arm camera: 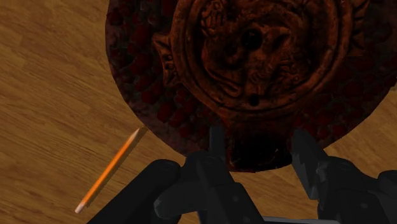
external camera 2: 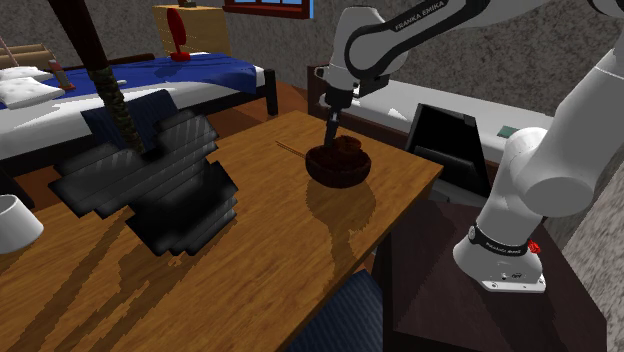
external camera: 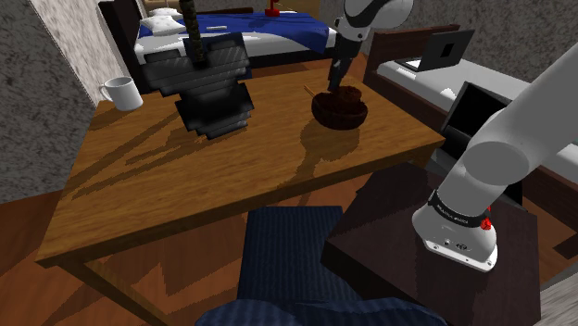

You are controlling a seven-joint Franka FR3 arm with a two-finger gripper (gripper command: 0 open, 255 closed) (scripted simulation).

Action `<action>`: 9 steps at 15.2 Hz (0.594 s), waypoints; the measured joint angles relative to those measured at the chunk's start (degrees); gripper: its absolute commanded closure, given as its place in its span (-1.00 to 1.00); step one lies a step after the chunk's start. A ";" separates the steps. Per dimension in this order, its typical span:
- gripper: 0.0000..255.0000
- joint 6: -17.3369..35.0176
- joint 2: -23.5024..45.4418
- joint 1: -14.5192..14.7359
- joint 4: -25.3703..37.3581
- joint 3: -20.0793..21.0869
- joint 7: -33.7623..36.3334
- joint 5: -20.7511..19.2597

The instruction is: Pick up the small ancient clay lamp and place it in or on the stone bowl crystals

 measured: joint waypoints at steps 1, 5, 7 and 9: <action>1.00 0.42 0.11 0.01 -0.32 -0.02 -0.08 0.06; 1.00 0.96 0.45 0.06 -0.52 0.00 -0.15 0.16; 1.00 0.99 0.46 0.06 -0.53 0.00 -0.15 0.17; -1.00 0.99 0.46 0.06 -0.53 0.00 -0.15 0.17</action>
